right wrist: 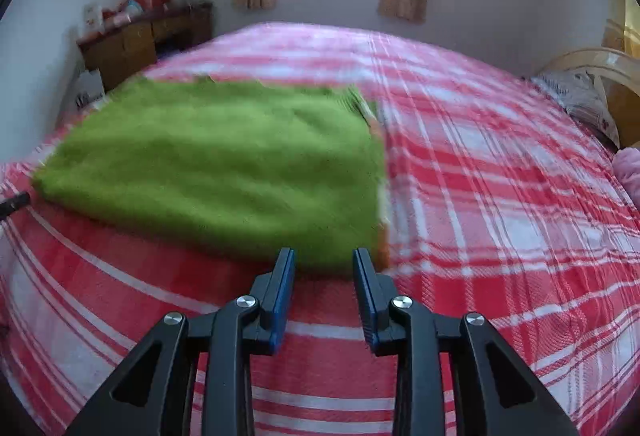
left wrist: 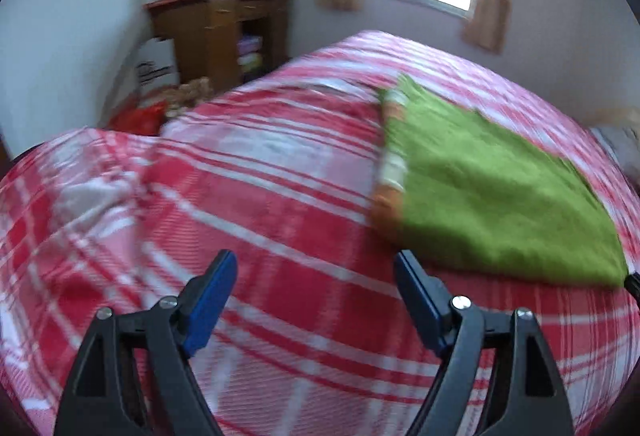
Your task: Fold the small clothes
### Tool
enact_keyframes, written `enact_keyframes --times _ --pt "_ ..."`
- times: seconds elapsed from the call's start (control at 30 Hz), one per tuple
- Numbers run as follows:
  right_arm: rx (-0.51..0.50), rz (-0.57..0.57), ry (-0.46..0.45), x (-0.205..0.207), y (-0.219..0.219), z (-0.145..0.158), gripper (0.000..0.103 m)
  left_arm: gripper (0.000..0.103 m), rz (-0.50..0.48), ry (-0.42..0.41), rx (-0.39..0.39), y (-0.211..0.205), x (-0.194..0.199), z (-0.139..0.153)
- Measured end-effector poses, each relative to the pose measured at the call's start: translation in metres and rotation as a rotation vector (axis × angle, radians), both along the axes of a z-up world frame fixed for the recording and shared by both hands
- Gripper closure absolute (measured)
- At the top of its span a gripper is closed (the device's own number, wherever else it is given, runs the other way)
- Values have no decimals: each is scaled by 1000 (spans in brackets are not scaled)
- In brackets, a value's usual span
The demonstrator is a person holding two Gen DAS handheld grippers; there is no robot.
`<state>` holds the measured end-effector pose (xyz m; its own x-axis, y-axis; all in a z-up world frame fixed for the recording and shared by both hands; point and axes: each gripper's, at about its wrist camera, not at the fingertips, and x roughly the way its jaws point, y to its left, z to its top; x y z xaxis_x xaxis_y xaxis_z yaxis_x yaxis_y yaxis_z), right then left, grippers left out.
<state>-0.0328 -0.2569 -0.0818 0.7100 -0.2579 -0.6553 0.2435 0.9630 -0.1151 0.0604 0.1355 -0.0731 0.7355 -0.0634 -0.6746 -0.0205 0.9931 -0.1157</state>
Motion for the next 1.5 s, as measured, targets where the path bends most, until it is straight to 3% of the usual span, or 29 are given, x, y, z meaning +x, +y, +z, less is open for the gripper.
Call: enact_keyframes --times 0.2,0.33,0.4,0.43,0.53,0.87,0.97,1.07,1.1,1.17,1.23,1.33,1.5 --pt "106 185 -99 42 72 27 73 20 -35 -28 -87 -20 3 16" --pt "108 248 -1 76 99 -3 73 20 -75 37 -171 -30 8 3" --pt "93 249 85 82 102 -25 73 20 -79 67 -220 -33 17 -7" --pt "76 251 64 78 103 -31 72 19 -63 89 -261 -35 23 -13" --pt "58 261 37 72 105 -31 71 9 -19 25 -327 -40 28 -13" --pt "158 275 -12 67 96 -33 71 10 -15 0 -609 -42 83 -16" --pt "192 278 -23 67 90 -33 71 20 -31 -6 -597 -51 86 -16" --pt "225 280 -34 67 87 -33 71 49 -8 -5 -515 -55 84 -20" --pt "230 281 -36 66 86 -34 71 62 8 1 -515 -53 84 -21" --pt "232 281 -39 65 87 -34 71 73 34 12 -557 -45 85 -23" --pt "228 281 -40 65 88 -33 71 78 41 34 -541 -46 86 -20" --pt "236 282 -46 63 86 -34 71 82 20 -1 -390 -67 83 -1" --pt "305 279 -83 56 75 -34 71 83 -78 -96 -214 -105 77 34"
